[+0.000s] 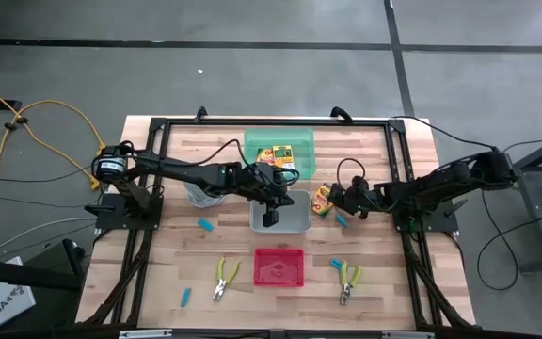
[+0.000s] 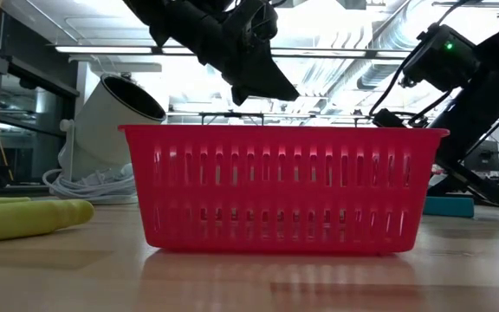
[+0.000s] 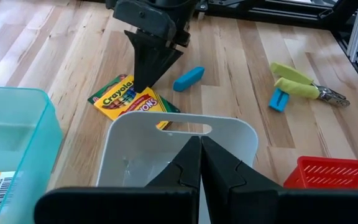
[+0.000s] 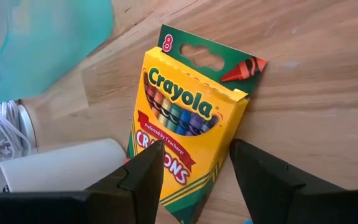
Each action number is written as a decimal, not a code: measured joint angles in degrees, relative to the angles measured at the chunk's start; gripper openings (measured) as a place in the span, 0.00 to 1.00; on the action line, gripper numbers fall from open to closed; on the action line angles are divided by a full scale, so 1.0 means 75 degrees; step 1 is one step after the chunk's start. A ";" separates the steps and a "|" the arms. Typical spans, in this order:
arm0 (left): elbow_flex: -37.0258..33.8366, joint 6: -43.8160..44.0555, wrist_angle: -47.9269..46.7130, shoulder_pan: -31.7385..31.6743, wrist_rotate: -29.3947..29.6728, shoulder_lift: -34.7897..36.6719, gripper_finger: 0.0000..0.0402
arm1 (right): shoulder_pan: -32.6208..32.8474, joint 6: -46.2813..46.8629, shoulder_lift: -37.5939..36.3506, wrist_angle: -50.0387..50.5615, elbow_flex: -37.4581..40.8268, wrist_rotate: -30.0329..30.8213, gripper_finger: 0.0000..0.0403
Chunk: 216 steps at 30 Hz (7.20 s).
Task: Pick & Place School Supplies
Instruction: Put the yellow crayon box into the green bin, then put the right green hole puncher into the gray bin
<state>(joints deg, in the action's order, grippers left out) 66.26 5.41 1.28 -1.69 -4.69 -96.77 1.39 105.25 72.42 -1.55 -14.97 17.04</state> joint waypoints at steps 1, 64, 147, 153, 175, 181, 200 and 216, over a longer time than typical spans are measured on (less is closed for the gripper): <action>0.0000 0.0000 0.0000 0.0000 -0.0001 0.0000 0.00 | 0.0000 0.0012 0.0000 0.0055 -0.0003 0.0000 0.45; 0.0000 0.0055 0.0000 0.0111 -0.0001 0.0000 0.00 | -0.0003 -0.1731 -0.2262 0.0663 0.0048 0.1258 0.01; 0.0000 0.0082 0.0064 0.0408 0.0003 0.0006 0.00 | -0.4122 -0.8070 0.1772 -0.1083 -0.3396 -0.2296 0.01; 0.0000 0.0082 0.0064 0.0408 0.0003 0.0006 0.00 | -0.4124 -0.8375 0.1772 -0.1083 -0.3396 -0.2280 0.01; 0.0000 0.0082 0.0214 0.0670 0.0000 0.0006 0.00 | -0.4121 -0.8259 0.1772 -0.1462 -0.3385 -0.2220 0.32; 0.0000 0.0082 0.0224 0.0667 0.0002 0.0006 0.00 | -0.4183 -0.8668 0.1772 -0.2740 -0.3385 -0.2795 0.29; 0.0000 -0.0473 -0.1076 0.0583 0.0631 0.0890 0.00 | -0.4585 -1.0315 0.1059 -0.1997 -0.3396 -0.5616 0.26; 0.0000 -0.0418 -0.1770 0.0607 0.0600 0.1204 0.00 | -0.5008 -1.0774 0.0269 0.1239 -0.3394 -0.8228 0.26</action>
<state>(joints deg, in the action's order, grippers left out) 66.26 2.27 -12.00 2.86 -0.19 -87.74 -36.17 24.44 74.44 7.74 -40.42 -44.68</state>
